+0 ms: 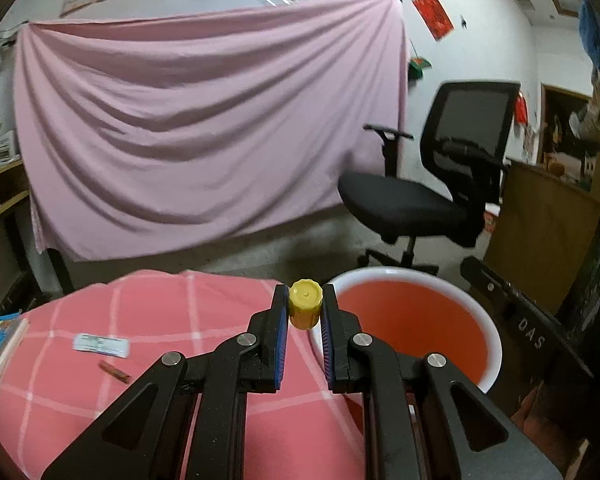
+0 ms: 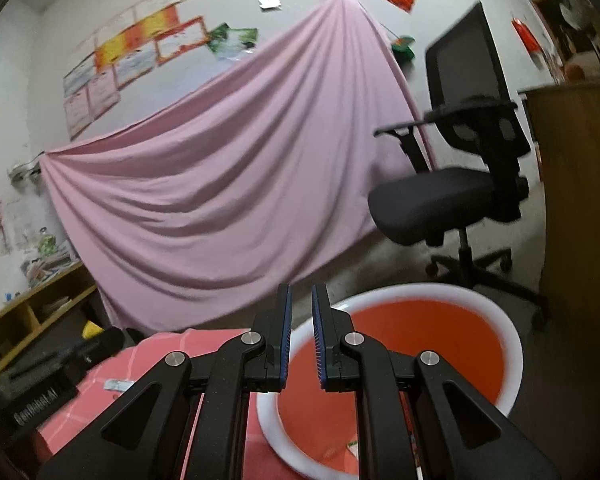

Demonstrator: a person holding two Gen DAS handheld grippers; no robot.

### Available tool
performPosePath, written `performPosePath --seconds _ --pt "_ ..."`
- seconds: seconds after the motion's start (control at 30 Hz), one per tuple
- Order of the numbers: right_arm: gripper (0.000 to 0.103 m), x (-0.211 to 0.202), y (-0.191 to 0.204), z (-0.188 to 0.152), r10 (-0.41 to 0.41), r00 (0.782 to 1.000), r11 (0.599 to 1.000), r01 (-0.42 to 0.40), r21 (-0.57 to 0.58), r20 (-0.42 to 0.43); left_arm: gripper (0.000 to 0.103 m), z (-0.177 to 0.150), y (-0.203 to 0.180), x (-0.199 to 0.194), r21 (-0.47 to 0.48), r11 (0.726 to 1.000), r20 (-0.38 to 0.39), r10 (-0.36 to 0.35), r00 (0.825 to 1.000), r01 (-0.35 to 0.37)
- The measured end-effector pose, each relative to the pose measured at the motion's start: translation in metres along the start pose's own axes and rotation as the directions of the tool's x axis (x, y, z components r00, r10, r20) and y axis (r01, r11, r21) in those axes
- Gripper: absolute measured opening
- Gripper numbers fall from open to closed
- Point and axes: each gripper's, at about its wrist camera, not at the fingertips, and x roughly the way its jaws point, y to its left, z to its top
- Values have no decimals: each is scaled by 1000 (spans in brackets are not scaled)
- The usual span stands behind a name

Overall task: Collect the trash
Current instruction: 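Lift the yellow cylinder and green battery and carry both over the bucket, then open both grippers to drop the cylinder and battery into the bucket, then move both tools back above the table toward the orange battery and paper strip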

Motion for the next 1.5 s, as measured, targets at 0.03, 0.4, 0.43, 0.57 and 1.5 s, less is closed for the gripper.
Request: performPosePath --seconds 0.03,0.4,0.43,0.57,1.5 --pt "9 2 -3 0 -3 1000 1000 3 12 -11 12 -2 -3 4 2 1000 -12 -7 1000 7" --pt "9 20 -45 -1 -47 990 990 64 128 -131 12 -11 -35 60 -25 992 -208 -129 970 126" --pt "9 21 -49 -2 -52 989 988 71 138 -138 13 -12 -36 62 -20 991 -222 -132 966 131" --pt "10 22 -64 -2 -67 985 978 96 183 -162 27 -17 -45 69 0 993 -246 -112 963 116" --pt "32 10 11 10 23 999 1000 -22 7 -30 41 3 50 -14 -133 986 -25 101 995 -103"
